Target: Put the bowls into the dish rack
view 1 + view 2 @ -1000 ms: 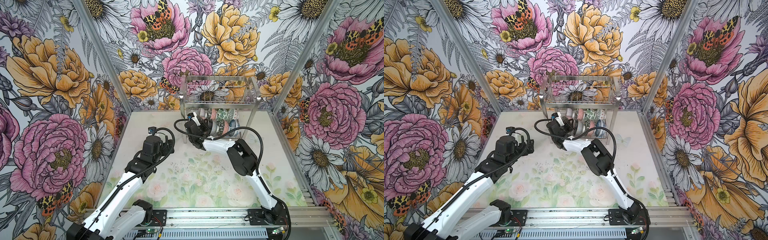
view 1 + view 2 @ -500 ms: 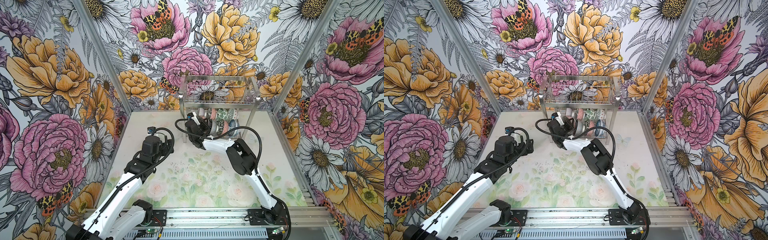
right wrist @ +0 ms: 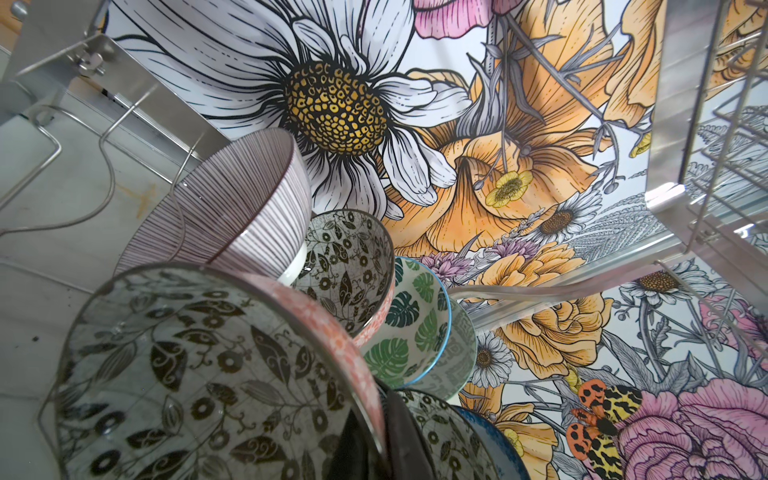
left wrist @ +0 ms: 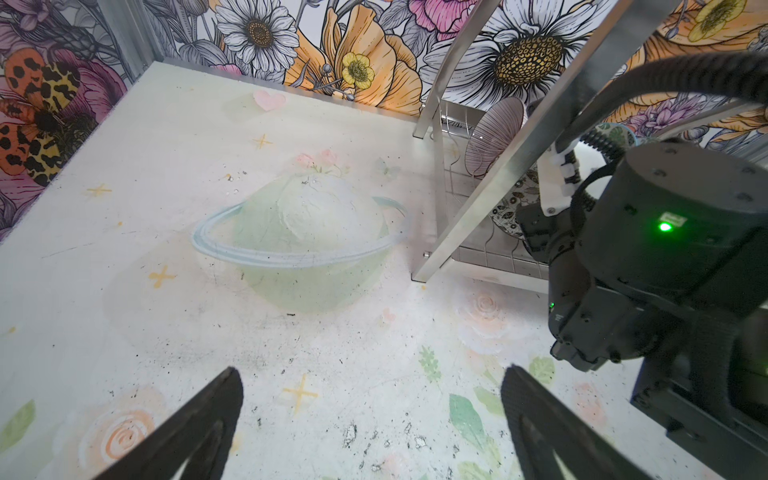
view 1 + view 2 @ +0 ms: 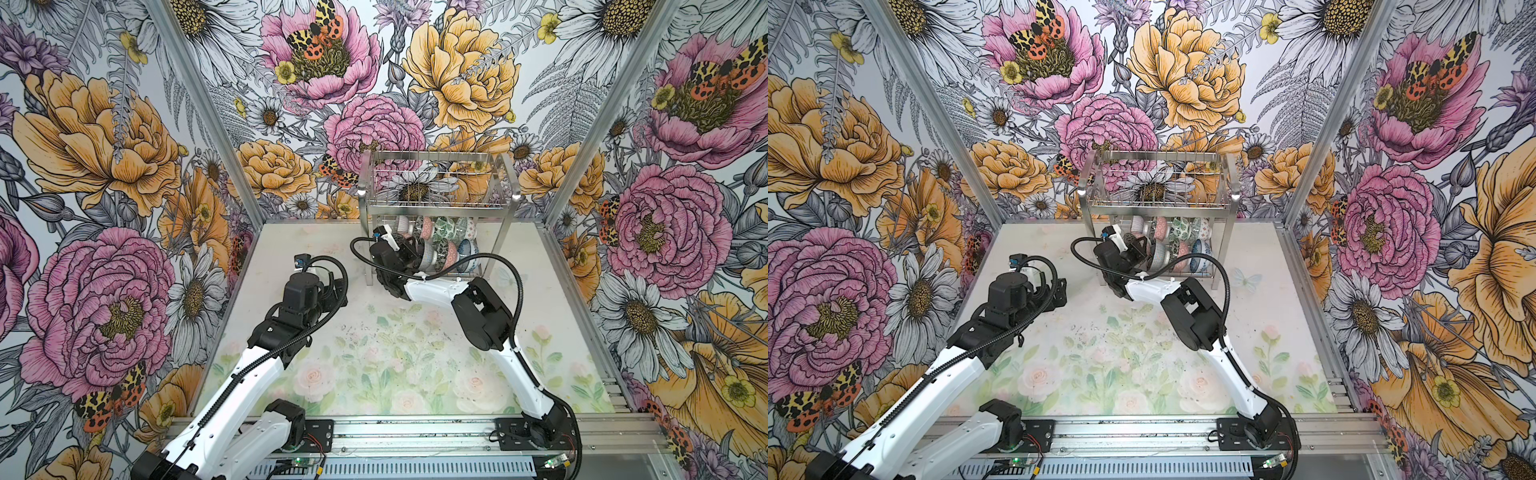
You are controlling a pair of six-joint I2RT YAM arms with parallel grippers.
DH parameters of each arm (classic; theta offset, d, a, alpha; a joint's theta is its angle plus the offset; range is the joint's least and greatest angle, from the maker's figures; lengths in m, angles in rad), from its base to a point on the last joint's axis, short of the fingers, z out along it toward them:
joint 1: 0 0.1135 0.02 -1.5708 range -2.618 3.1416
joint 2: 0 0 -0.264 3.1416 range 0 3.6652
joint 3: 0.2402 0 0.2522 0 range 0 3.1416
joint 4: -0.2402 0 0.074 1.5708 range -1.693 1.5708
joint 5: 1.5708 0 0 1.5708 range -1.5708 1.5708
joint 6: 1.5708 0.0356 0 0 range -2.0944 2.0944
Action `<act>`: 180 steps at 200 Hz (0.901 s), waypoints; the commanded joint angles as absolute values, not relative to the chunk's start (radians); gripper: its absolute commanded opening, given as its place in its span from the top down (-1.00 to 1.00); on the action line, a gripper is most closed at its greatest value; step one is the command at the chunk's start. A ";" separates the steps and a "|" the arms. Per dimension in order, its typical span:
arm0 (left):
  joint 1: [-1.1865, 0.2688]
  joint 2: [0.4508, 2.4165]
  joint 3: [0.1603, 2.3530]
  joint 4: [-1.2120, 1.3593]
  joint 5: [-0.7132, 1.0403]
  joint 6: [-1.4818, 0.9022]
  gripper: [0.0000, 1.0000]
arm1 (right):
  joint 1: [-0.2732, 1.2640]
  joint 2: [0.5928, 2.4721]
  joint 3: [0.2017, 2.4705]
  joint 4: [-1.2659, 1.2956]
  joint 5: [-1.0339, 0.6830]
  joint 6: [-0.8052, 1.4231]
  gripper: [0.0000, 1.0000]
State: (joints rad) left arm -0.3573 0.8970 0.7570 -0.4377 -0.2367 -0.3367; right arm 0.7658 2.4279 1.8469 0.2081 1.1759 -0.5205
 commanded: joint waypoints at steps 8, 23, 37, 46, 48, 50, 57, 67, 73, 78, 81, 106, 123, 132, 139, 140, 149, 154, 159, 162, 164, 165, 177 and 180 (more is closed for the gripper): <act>-0.348 0.876 0.741 -0.418 -0.216 -0.331 -0.97 | 0.787 2.431 1.832 0.239 1.139 -0.568 0.65; -0.349 0.874 0.740 -0.419 -0.216 -0.333 -0.97 | 0.788 2.427 1.827 0.247 1.134 -0.576 0.60; -0.348 0.871 0.739 -0.418 -0.216 -0.333 -0.97 | 0.787 2.425 1.825 0.250 1.128 -0.584 0.54; -0.348 0.870 0.739 -0.419 -0.216 -0.334 -0.97 | 0.811 2.428 1.826 0.255 1.126 -0.589 0.52; -0.347 0.870 0.739 -0.419 -0.216 -0.333 -0.97 | 0.814 2.428 1.826 0.255 1.126 -0.591 0.52; -0.348 0.869 0.739 -0.418 -0.216 -0.333 -0.97 | 0.814 2.429 1.827 0.255 1.125 -0.591 0.52; -0.349 0.867 0.738 -0.418 -0.216 -0.334 -0.97 | 0.815 2.431 1.829 0.256 1.124 -0.594 0.52; -0.348 0.866 0.738 -0.419 -0.216 -0.336 -0.97 | 0.818 2.431 1.829 0.259 1.124 -0.599 0.52; -0.348 0.866 0.737 -0.418 -0.216 -0.336 -0.97 | 0.819 2.431 1.829 0.261 1.122 -0.601 0.52; -0.349 0.864 0.736 -0.419 -0.216 -0.335 -0.97 | 0.821 2.432 1.829 0.266 1.121 -0.606 0.52; -0.350 0.864 0.736 -0.419 -0.216 -0.336 -0.97 | 0.821 2.433 1.829 0.270 1.119 -0.610 0.52; -0.348 0.862 0.735 -0.417 -0.216 -0.336 -0.97 | 0.823 2.441 1.833 0.296 1.113 -0.651 0.52; -0.349 0.861 0.733 -0.415 -0.216 -0.336 -0.97 | 0.823 2.447 1.835 0.311 1.106 -0.674 0.51; -0.349 0.861 0.733 -0.415 -0.216 -0.335 -0.97 | 0.824 2.447 1.835 0.316 1.102 -0.681 0.51; -0.348 0.863 0.733 -0.414 -0.216 -0.335 -0.97 | 0.824 2.447 1.835 0.317 1.097 -0.682 0.50; -0.349 0.862 0.733 -0.414 -0.216 -0.336 -0.97 | 0.824 2.447 1.836 0.318 1.096 -0.682 0.50; -0.349 0.861 0.733 -0.414 -0.216 -0.335 -0.97 | 0.822 2.446 1.835 0.320 1.090 -0.683 0.49; -0.349 0.861 0.733 -0.414 -0.216 -0.335 -0.97 | 0.823 2.447 1.837 0.322 1.087 -0.683 0.48; -0.349 0.861 0.732 -0.414 -0.216 -0.336 -0.97 | 0.823 2.447 1.836 0.324 1.082 -0.682 0.47; -0.349 0.861 0.732 -0.414 -0.216 -0.335 -0.97 | 0.824 2.447 1.836 0.325 1.080 -0.683 0.47; -0.348 0.861 0.732 -0.414 -0.216 -0.336 -0.97 | 0.824 2.447 1.836 0.325 1.078 -0.682 0.47; -0.349 0.861 0.732 -0.414 -0.216 -0.335 -0.97 | 0.824 2.447 1.836 0.325 1.077 -0.682 0.47; -0.348 0.861 0.732 -0.414 -0.216 -0.335 -0.97 | 0.824 2.449 1.837 0.331 1.068 -0.683 0.46; -0.348 0.862 0.732 -0.413 -0.216 -0.335 -0.97 | 0.825 2.448 1.836 0.332 1.064 -0.684 0.46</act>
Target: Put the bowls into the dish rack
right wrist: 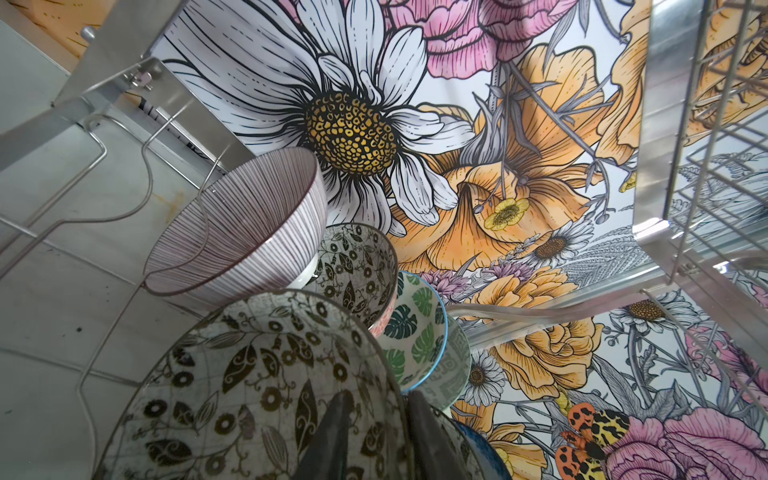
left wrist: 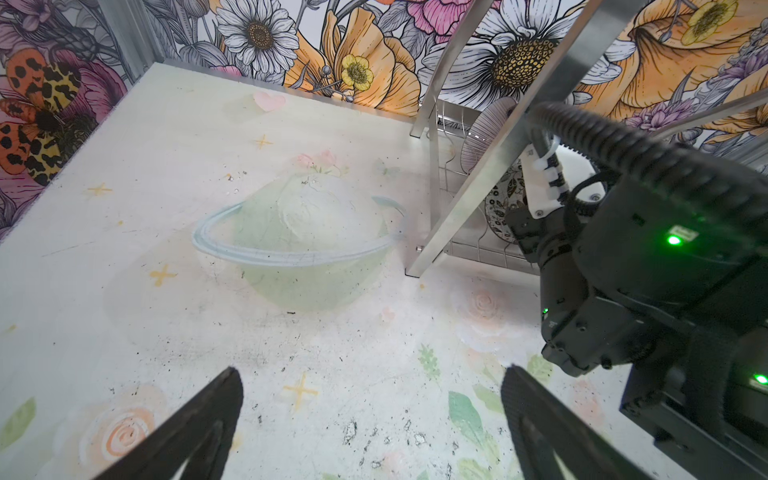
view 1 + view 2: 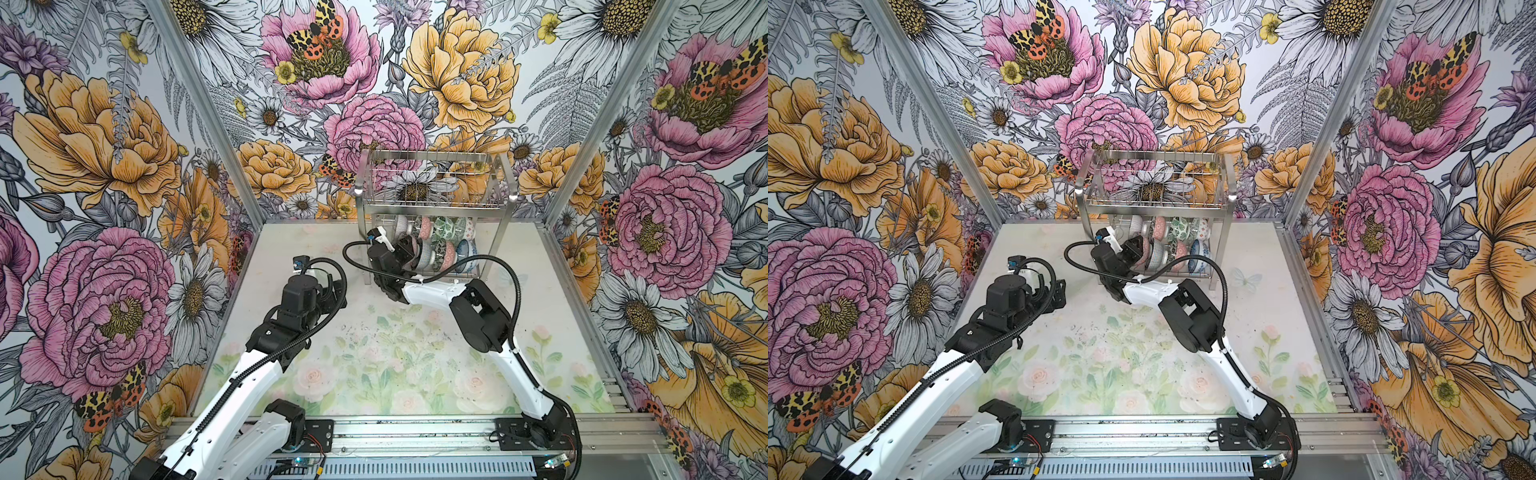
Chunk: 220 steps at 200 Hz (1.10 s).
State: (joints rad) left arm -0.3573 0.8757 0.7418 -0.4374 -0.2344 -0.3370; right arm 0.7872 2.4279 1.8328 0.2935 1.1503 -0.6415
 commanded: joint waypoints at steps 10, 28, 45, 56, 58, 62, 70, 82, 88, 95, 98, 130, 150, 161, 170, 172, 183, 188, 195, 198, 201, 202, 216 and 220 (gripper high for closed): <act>-0.349 0.862 0.732 -0.412 -0.216 -0.336 -0.97 | 0.826 2.451 1.836 0.338 1.057 -0.684 0.45; -0.349 0.862 0.730 -0.411 -0.216 -0.336 -0.97 | 0.827 2.455 1.836 0.352 1.043 -0.689 0.45; -0.348 0.863 0.728 -0.411 -0.216 -0.336 -0.97 | 0.828 2.460 1.837 0.373 1.027 -0.702 0.44; -0.349 0.862 0.727 -0.409 -0.216 -0.337 -0.97 | 0.830 2.467 1.838 0.394 1.019 -0.720 0.44; -0.349 0.862 0.727 -0.409 -0.216 -0.337 -0.97 | 0.831 2.468 1.838 0.399 1.018 -0.724 0.44; -0.348 0.863 0.727 -0.409 -0.216 -0.337 -0.97 | 0.831 2.470 1.838 0.403 1.014 -0.730 0.44; -0.349 0.864 0.727 -0.409 -0.216 -0.337 -0.97 | 0.832 2.473 1.839 0.415 1.009 -0.739 0.44; -0.349 0.866 0.727 -0.407 -0.216 -0.337 -0.97 | 0.836 2.477 1.839 0.431 0.999 -0.754 0.44; -0.348 0.867 0.727 -0.405 -0.216 -0.337 -0.97 | 0.837 2.480 1.839 0.442 0.993 -0.762 0.44; -0.348 0.868 0.727 -0.403 -0.216 -0.337 -0.97 | 0.839 2.483 1.839 0.454 0.987 -0.773 0.43; -0.349 0.870 0.727 -0.402 -0.216 -0.337 -0.97 | 0.839 2.483 1.839 0.458 0.985 -0.777 0.43; -0.345 0.877 0.724 -0.395 -0.216 -0.339 -0.97 | 0.844 2.488 1.829 0.504 0.959 -0.805 0.34; -0.338 0.883 0.722 -0.387 -0.180 -0.341 -0.97 | 0.846 2.484 1.821 0.520 0.948 -0.805 0.31; -0.338 0.887 0.720 -0.382 -0.176 -0.342 -0.97 | 0.848 2.479 1.814 0.528 0.942 -0.805 0.29; -0.336 0.890 0.716 -0.377 -0.172 -0.343 -0.97 | 0.848 2.474 1.808 0.538 0.939 -0.805 0.27; -0.336 0.890 0.716 -0.376 -0.172 -0.344 -0.97 | 0.849 2.473 1.807 0.539 0.938 -0.806 0.28; -0.333 0.892 0.713 -0.371 -0.166 -0.345 -0.97 | 0.851 2.468 1.798 0.550 0.930 -0.806 0.26; -0.332 0.893 0.712 -0.369 -0.166 -0.347 -0.97 | 0.850 2.467 1.794 0.556 0.926 -0.809 0.26; -0.331 0.894 0.709 -0.365 -0.162 -0.347 -0.97 | 0.850 2.465 1.790 0.566 0.922 -0.811 0.26; -0.330 0.894 0.708 -0.364 -0.160 -0.348 -0.97 | 0.850 2.465 1.789 0.570 0.921 -0.815 0.26; -0.330 0.895 0.706 -0.362 -0.159 -0.348 -0.97 | 0.850 2.465 1.787 0.575 0.919 -0.818 0.25; -0.330 0.896 0.706 -0.361 -0.159 -0.348 -0.97 | 0.851 2.464 1.786 0.576 0.918 -0.819 0.25; -0.326 0.899 0.698 -0.351 -0.153 -0.351 -0.97 | 0.853 2.465 1.777 0.604 0.911 -0.839 0.25; -0.325 0.900 0.695 -0.348 -0.151 -0.352 -0.97 | 0.853 2.465 1.775 0.612 0.909 -0.845 0.25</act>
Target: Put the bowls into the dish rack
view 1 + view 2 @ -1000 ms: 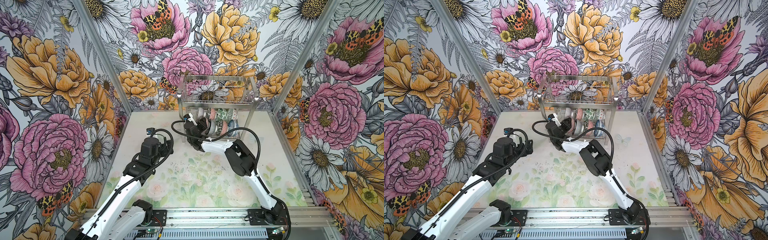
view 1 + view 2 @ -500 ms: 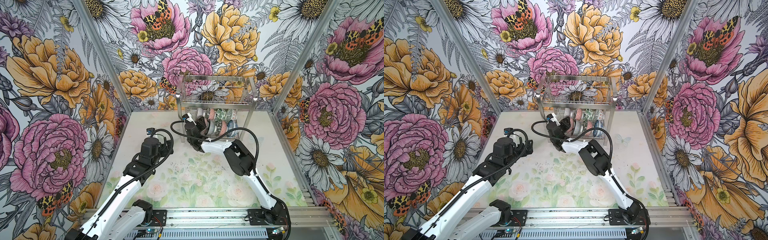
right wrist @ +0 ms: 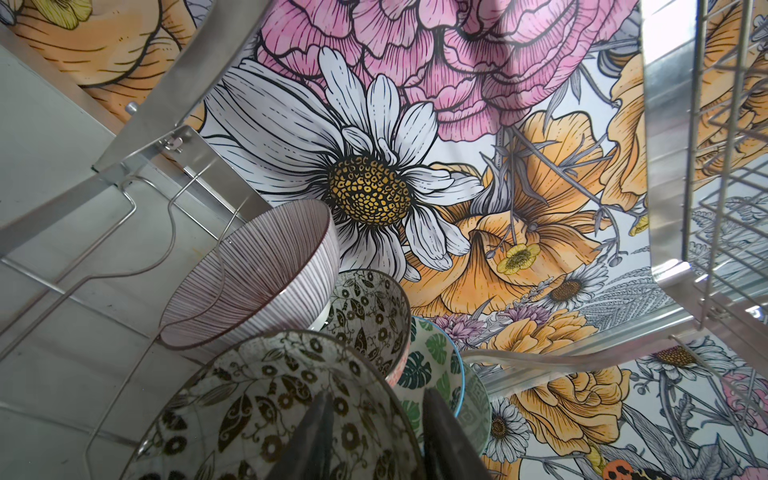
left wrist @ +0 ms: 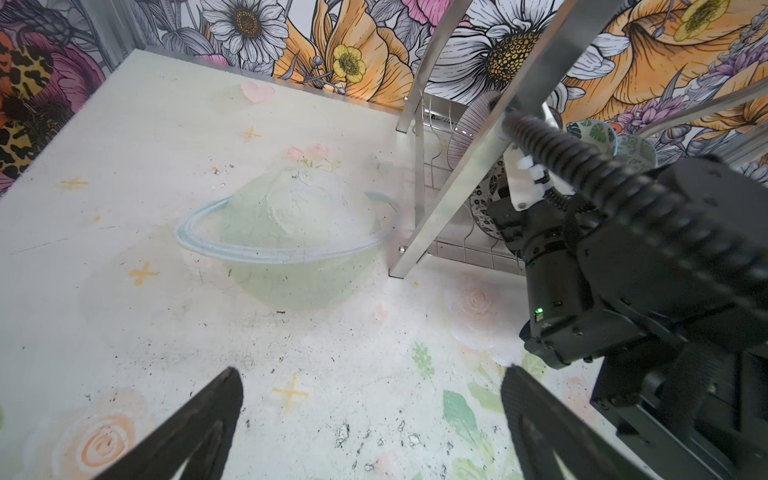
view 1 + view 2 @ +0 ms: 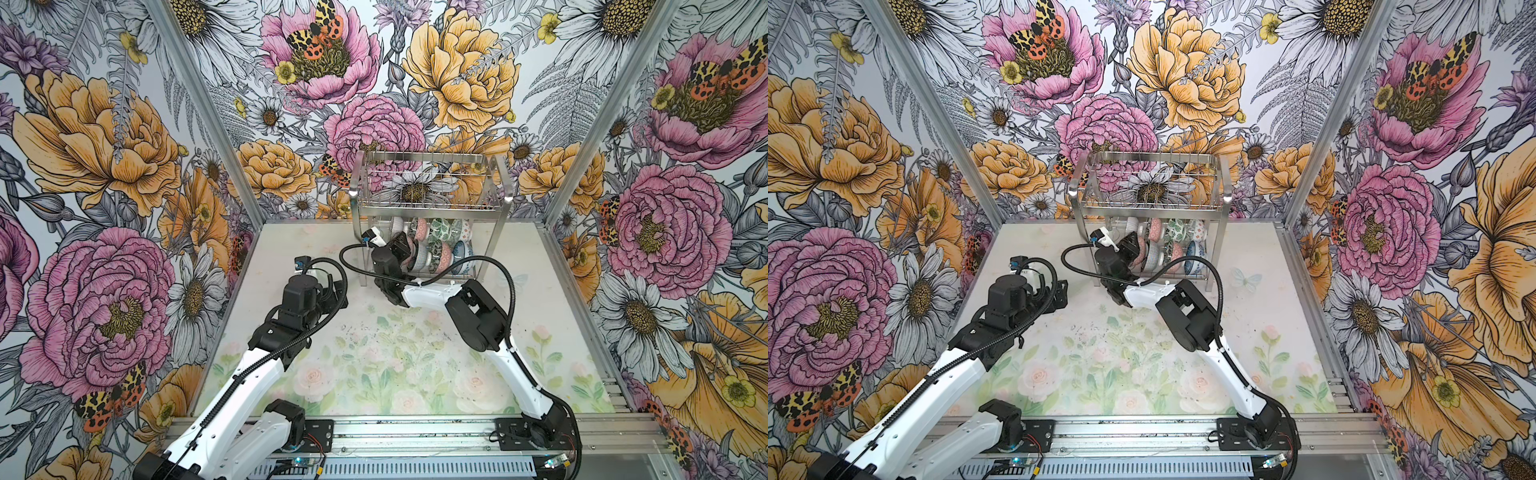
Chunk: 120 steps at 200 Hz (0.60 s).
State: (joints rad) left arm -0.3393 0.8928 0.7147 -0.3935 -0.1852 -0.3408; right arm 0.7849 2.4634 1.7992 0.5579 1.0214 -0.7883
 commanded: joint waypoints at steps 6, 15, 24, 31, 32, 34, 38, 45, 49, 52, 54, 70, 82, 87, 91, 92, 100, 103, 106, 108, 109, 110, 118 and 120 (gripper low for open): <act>-0.323 0.903 0.692 -0.343 -0.147 -0.354 -0.97 | 0.853 2.464 1.773 0.621 0.908 -0.852 0.24; -0.321 0.909 0.687 -0.334 -0.142 -0.356 -0.97 | 0.854 2.464 1.771 0.628 0.905 -0.856 0.24; -0.319 0.915 0.681 -0.322 -0.136 -0.359 -0.97 | 0.854 2.462 1.769 0.636 0.904 -0.863 0.24; -0.318 0.922 0.678 -0.314 -0.130 -0.360 -0.97 | 0.854 2.461 1.766 0.650 0.902 -0.869 0.24; -0.317 0.923 0.678 -0.313 -0.129 -0.360 -0.97 | 0.854 2.461 1.767 0.652 0.902 -0.871 0.24; -0.316 0.924 0.677 -0.311 -0.128 -0.360 -0.97 | 0.854 2.461 1.765 0.655 0.901 -0.872 0.24; -0.317 0.929 0.675 -0.308 -0.126 -0.362 -0.97 | 0.855 2.461 1.764 0.659 0.902 -0.878 0.24; -0.314 0.934 0.671 -0.296 -0.122 -0.363 -0.97 | 0.856 2.461 1.763 0.672 0.901 -0.885 0.24; -0.313 0.938 0.669 -0.291 -0.119 -0.364 -0.97 | 0.856 2.461 1.763 0.679 0.901 -0.890 0.23; -0.313 0.941 0.668 -0.286 -0.117 -0.364 -0.97 | 0.857 2.459 1.762 0.684 0.899 -0.893 0.23; -0.312 0.944 0.667 -0.284 -0.117 -0.364 -0.97 | 0.856 2.459 1.760 0.686 0.899 -0.894 0.23; -0.304 0.960 0.660 -0.263 -0.105 -0.364 -0.97 | 0.856 2.453 1.756 0.703 0.892 -0.901 0.22; -0.295 0.976 0.654 -0.243 -0.092 -0.365 -0.97 | 0.856 2.448 1.753 0.719 0.893 -0.903 0.22; -0.289 0.983 0.652 -0.236 -0.085 -0.365 -0.98 | 0.857 2.446 1.756 0.721 0.893 -0.905 0.22; -0.286 0.988 0.651 -0.230 -0.080 -0.366 -0.97 | 0.857 2.445 1.757 0.719 0.893 -0.904 0.22; -0.285 0.989 0.650 -0.229 -0.077 -0.366 -0.97 | 0.857 2.444 1.758 0.719 0.893 -0.905 0.22; -0.278 1.001 0.648 -0.215 -0.069 -0.367 -0.98 | 0.857 2.441 1.759 0.719 0.891 -0.905 0.23; -0.277 1.005 0.647 -0.210 -0.066 -0.367 -0.97 | 0.857 2.439 1.758 0.718 0.891 -0.904 0.24; -0.276 1.010 0.647 -0.205 -0.063 -0.367 -0.97 | 0.857 2.439 1.760 0.716 0.890 -0.906 0.25; -0.276 1.013 0.647 -0.202 -0.061 -0.367 -0.97 | 0.857 2.438 1.761 0.714 0.890 -0.906 0.25; -0.274 1.013 0.646 -0.200 -0.060 -0.367 -0.97 | 0.856 2.437 1.761 0.714 0.890 -0.907 0.26; -0.273 1.014 0.647 -0.199 -0.058 -0.367 -0.97 | 0.856 2.436 1.762 0.713 0.890 -0.907 0.26; -0.270 1.028 0.647 -0.187 -0.049 -0.367 -0.97 | 0.856 2.435 1.764 0.709 0.888 -0.910 0.26; -0.268 1.031 0.647 -0.186 -0.048 -0.367 -0.97 | 0.856 2.434 1.765 0.709 0.889 -0.912 0.26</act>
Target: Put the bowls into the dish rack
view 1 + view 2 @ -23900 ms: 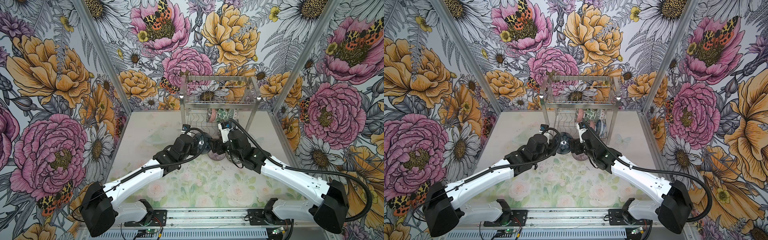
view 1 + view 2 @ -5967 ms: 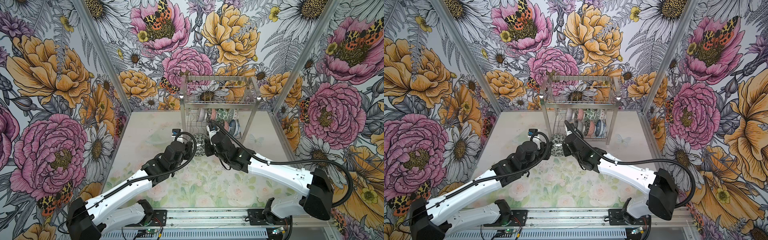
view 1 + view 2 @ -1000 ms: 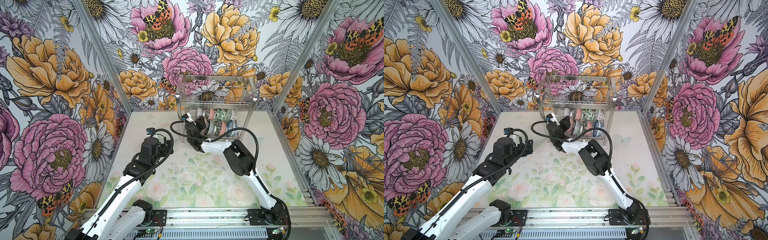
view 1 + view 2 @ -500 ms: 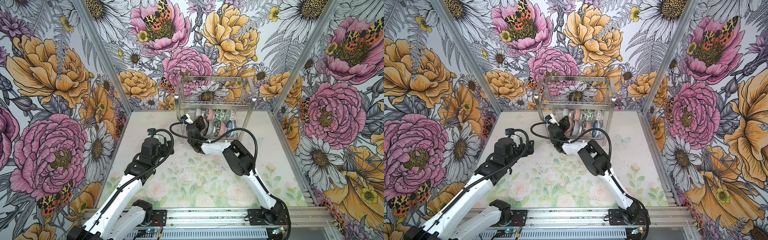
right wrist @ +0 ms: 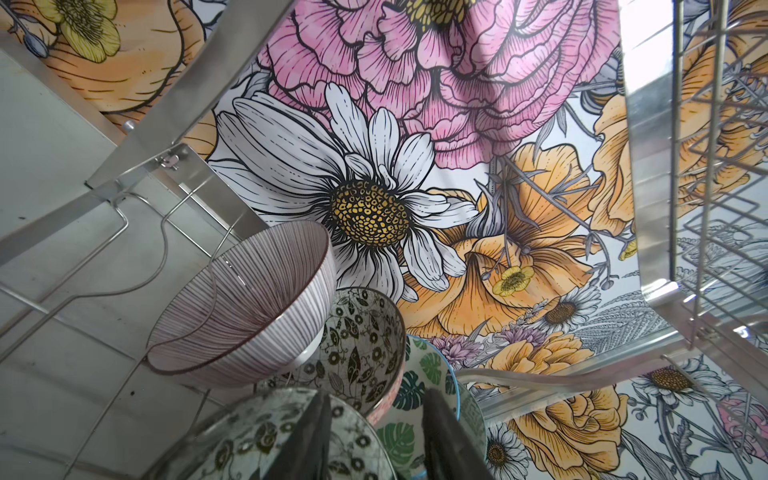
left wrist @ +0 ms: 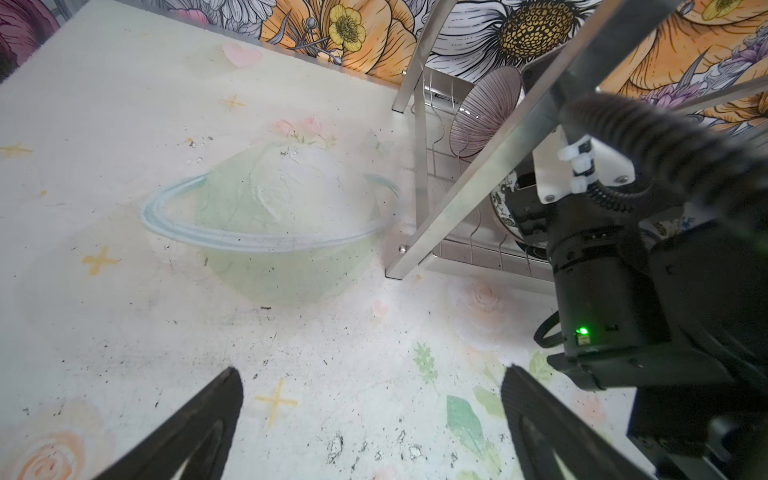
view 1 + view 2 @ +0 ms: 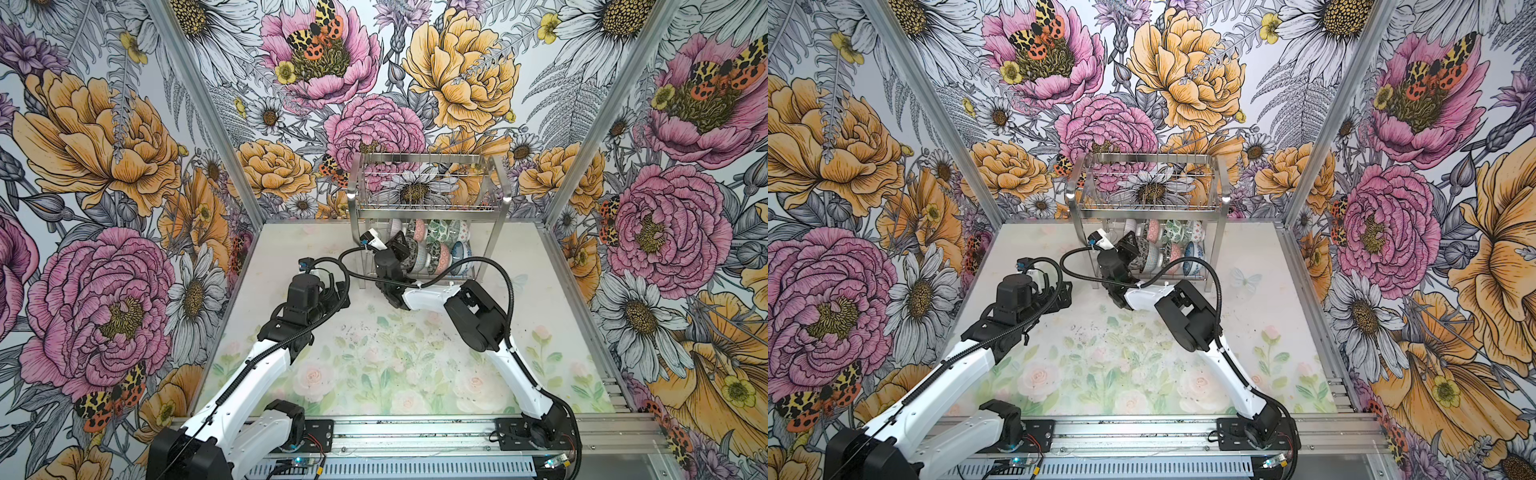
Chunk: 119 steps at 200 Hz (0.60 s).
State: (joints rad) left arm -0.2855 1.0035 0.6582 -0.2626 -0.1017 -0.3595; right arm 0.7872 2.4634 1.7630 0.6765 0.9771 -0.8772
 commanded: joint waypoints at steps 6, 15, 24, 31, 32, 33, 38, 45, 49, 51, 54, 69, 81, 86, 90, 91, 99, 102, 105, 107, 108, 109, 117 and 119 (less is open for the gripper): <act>-0.266 1.039 0.647 -0.178 -0.043 -0.367 -0.97 | 0.857 2.435 1.766 0.709 0.887 -0.916 0.26; -0.264 1.050 0.649 -0.169 -0.036 -0.367 -0.97 | 0.856 2.434 1.769 0.709 0.886 -0.926 0.27; -0.264 1.057 0.653 -0.164 -0.030 -0.366 -0.97 | 0.856 2.435 1.772 0.707 0.888 -0.931 0.27; -0.263 1.062 0.655 -0.161 -0.026 -0.365 -0.97 | 0.854 2.432 1.772 0.705 0.888 -0.931 0.28; -0.263 1.063 0.655 -0.160 -0.025 -0.365 -0.97 | 0.854 2.432 1.773 0.705 0.889 -0.931 0.28; -0.262 1.063 0.655 -0.159 -0.025 -0.365 -0.97 | 0.854 2.432 1.772 0.704 0.889 -0.931 0.28; -0.261 1.066 0.656 -0.157 -0.023 -0.366 -0.97 | 0.854 2.429 1.770 0.701 0.890 -0.931 0.28; -0.261 1.069 0.659 -0.156 -0.020 -0.366 -0.97 | 0.853 2.423 1.769 0.694 0.890 -0.927 0.28; -0.260 1.070 0.660 -0.155 -0.020 -0.364 -0.97 | 0.854 2.418 1.766 0.685 0.891 -0.921 0.28; -0.260 1.070 0.660 -0.155 -0.019 -0.363 -0.97 | 0.854 2.415 1.765 0.678 0.891 -0.915 0.28; -0.260 1.070 0.661 -0.155 -0.017 -0.363 -0.97 | 0.854 2.408 1.762 0.672 0.891 -0.905 0.28; -0.261 1.069 0.664 -0.158 -0.014 -0.362 -0.97 | 0.853 2.344 1.713 0.584 0.852 -0.798 0.26; -0.260 1.063 0.666 -0.162 -0.012 -0.362 -0.97 | 0.846 2.278 1.669 0.478 0.795 -0.678 0.23; -0.260 1.061 0.666 -0.164 -0.012 -0.362 -0.97 | 0.841 2.253 1.657 0.424 0.764 -0.622 0.22; -0.259 1.058 0.666 -0.167 -0.012 -0.362 -0.97 | 0.839 2.231 1.650 0.379 0.738 -0.582 0.21; -0.259 1.057 0.667 -0.168 -0.012 -0.362 -0.97 | 0.837 2.225 1.647 0.372 0.731 -0.572 0.20; -0.259 1.052 0.667 -0.172 -0.011 -0.361 -0.97 | 0.829 2.188 1.632 0.311 0.683 -0.508 0.18; -0.259 1.050 0.667 -0.173 -0.011 -0.362 -0.97 | 0.828 2.177 1.628 0.289 0.664 -0.494 0.16; -0.258 1.047 0.666 -0.174 -0.010 -0.362 -0.97 | 0.826 2.165 1.624 0.266 0.643 -0.475 0.15; -0.258 1.046 0.666 -0.175 -0.011 -0.362 -0.97 | 0.824 2.158 1.621 0.252 0.634 -0.464 0.15; -0.258 1.046 0.666 -0.176 -0.011 -0.362 -0.97 | 0.824 2.154 1.620 0.246 0.629 -0.459 0.14; -0.258 1.045 0.666 -0.177 -0.010 -0.362 -0.97 | 0.824 2.150 1.618 0.243 0.625 -0.455 0.14; -0.258 1.041 0.666 -0.179 -0.008 -0.363 -0.97 | 0.819 2.127 1.613 0.201 0.598 -0.424 0.13; -0.258 1.040 0.666 -0.181 -0.009 -0.364 -0.97 | 0.819 2.122 1.610 0.189 0.589 -0.417 0.12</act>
State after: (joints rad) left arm -0.2699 1.0664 0.6582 -0.1871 -0.0330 -0.3595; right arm 0.8009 2.2505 1.6218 0.3679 0.7918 -0.6193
